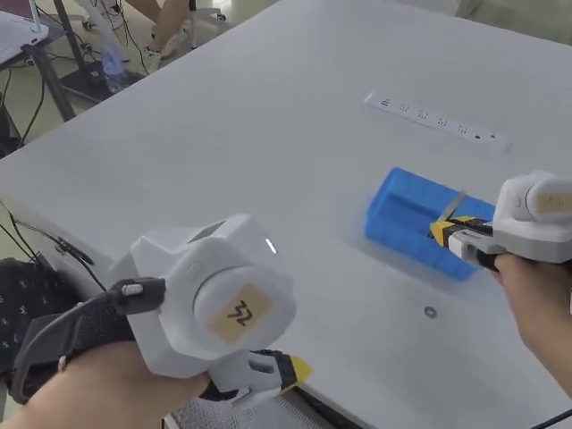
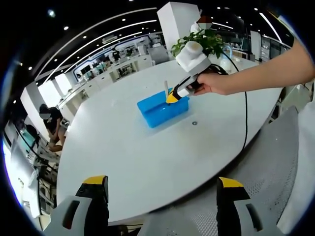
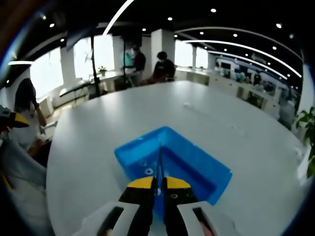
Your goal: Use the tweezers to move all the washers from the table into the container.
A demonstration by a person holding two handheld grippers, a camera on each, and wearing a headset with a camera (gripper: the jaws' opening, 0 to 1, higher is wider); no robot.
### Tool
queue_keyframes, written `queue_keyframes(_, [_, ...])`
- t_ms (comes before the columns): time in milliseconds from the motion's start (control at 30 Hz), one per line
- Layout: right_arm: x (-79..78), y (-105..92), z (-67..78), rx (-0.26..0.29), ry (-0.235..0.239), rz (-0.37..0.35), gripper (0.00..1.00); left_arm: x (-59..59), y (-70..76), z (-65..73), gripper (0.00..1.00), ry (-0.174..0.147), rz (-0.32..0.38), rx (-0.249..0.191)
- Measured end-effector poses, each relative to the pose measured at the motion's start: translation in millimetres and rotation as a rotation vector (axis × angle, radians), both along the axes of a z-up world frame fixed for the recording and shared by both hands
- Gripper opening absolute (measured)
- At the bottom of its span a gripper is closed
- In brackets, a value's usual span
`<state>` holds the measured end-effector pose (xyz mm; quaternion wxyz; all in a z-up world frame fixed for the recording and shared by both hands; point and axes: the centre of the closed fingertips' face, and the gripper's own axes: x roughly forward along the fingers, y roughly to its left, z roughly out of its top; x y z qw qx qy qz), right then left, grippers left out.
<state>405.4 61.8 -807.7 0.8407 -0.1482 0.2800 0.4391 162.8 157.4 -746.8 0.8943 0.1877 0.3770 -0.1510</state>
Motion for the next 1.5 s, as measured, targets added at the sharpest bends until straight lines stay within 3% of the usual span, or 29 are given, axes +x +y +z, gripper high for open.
queue_keyframes(100, [0.1,-1.4,-6.0,-0.009,0.013,0.001,0.03,-0.4,0.2,-0.6,0.93,0.002,-0.002,0.004])
queue_keyframes(500, [-2.1,-3.1,-4.8,-0.006,0.007,0.006,0.03,-0.7,-0.1,-1.3,0.93,0.002,-0.004,0.007])
queue_keyframes(700, [-2.0,-5.3,-5.0,-0.017,-0.015,0.003,0.04,-2.3,-0.2,-2.1,0.93,0.007,-0.003,0.008])
queue_keyframes(967, [0.7,-8.7,-1.9,0.009,-0.004,-0.018,0.04,-0.6,-2.5,-1.9,0.93,0.004,-0.005,0.003])
queue_keyframes(1000, [-2.3,-8.0,0.7,0.016,-0.003,-0.024,0.04,-0.4,-3.0,-1.5,0.93,0.004,-0.006,0.003])
queue_keyframes(1033, [12.4,-0.1,12.0,0.048,-0.108,0.014,0.04,-0.2,-3.4,-1.2,0.93,0.005,-0.008,0.004])
queue_keyframes(1067, [9.9,-0.2,13.2,0.055,-0.108,0.010,0.04,0.1,-3.2,-1.4,0.93,0.005,-0.009,0.005])
queue_keyframes(1100, [12.4,-18.9,10.6,0.006,-0.088,-0.070,0.04,0.3,-3.1,-1.3,0.93,0.004,-0.009,0.005])
queue_keyframes(1133, [10.0,-16.4,17.2,0.031,-0.104,-0.057,0.04,0.6,-3.3,-1.1,0.93,0.003,-0.008,0.003])
queue_keyframes(1167, [7.2,-33.9,19.3,-0.032,-0.094,-0.131,0.04,0.6,-3.5,-1.1,0.93,0.003,-0.008,0.001])
queue_keyframes(1200, [1.0,-28.8,27.9,-0.018,-0.113,-0.120,0.04,0.6,-3.3,-0.9,0.93,0.004,-0.008,0.002])
queue_keyframes(1233, [3.1,-12.1,42.0,0.090,-0.150,-0.059,0.04,0.7,-2.9,-0.7,0.93,0.004,-0.009,0.005])
queue_keyframes(1333, [-10.3,-11.4,57.3,0.127,-0.154,-0.041,0.04,0.7,-2.6,0.7,0.93,0.001,-0.009,0.005])
queue_keyframes(1500, [-27.2,-15.2,68.9,0.171,-0.135,-0.032,0.04,-0.2,-1.9,0.4,0.93,0.002,-0.012,0.012])
